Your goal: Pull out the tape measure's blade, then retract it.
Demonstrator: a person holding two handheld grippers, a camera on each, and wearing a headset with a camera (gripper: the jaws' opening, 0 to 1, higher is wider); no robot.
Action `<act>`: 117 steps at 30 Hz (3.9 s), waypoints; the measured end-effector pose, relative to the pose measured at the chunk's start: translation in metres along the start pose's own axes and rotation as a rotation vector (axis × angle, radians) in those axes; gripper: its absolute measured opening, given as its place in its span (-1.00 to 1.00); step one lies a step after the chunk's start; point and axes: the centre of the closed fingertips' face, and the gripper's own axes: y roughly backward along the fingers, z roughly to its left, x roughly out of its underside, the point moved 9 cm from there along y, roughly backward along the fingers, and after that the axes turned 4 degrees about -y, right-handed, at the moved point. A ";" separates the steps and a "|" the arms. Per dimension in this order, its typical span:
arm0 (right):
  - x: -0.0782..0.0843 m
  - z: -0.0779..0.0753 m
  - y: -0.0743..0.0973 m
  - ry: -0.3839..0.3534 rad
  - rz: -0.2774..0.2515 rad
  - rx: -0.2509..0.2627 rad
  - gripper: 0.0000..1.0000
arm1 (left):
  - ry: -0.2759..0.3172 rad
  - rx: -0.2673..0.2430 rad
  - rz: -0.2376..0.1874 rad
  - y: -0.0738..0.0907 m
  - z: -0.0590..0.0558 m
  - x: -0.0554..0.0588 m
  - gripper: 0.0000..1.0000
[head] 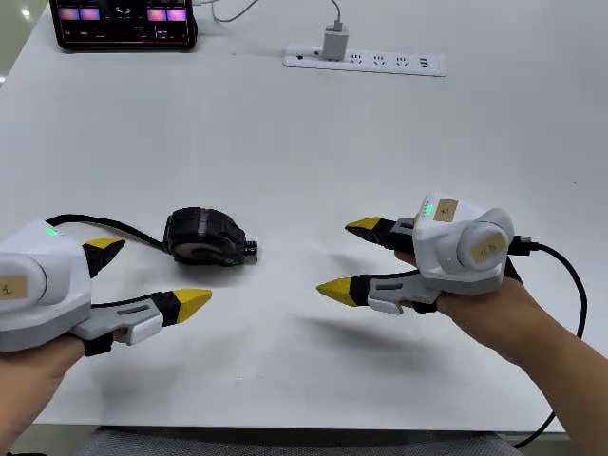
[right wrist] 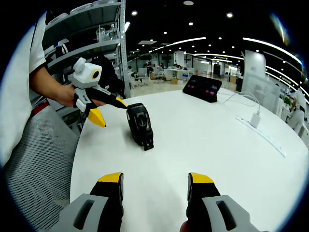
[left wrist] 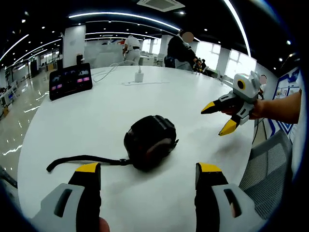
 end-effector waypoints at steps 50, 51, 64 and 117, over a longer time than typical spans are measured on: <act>0.020 0.022 0.069 -0.062 0.007 0.092 0.20 | -0.120 0.088 -0.016 0.041 -0.001 0.002 0.67; 0.020 0.023 0.070 -0.064 0.007 0.092 0.20 | -0.120 0.090 -0.018 0.041 -0.001 0.002 0.68; 0.027 0.027 0.076 -0.098 -0.012 0.117 0.46 | -0.124 0.118 -0.017 0.045 -0.003 0.005 0.70; 0.032 0.026 0.085 -0.095 0.005 0.131 0.77 | -0.115 0.188 -0.074 0.050 -0.007 -0.003 0.94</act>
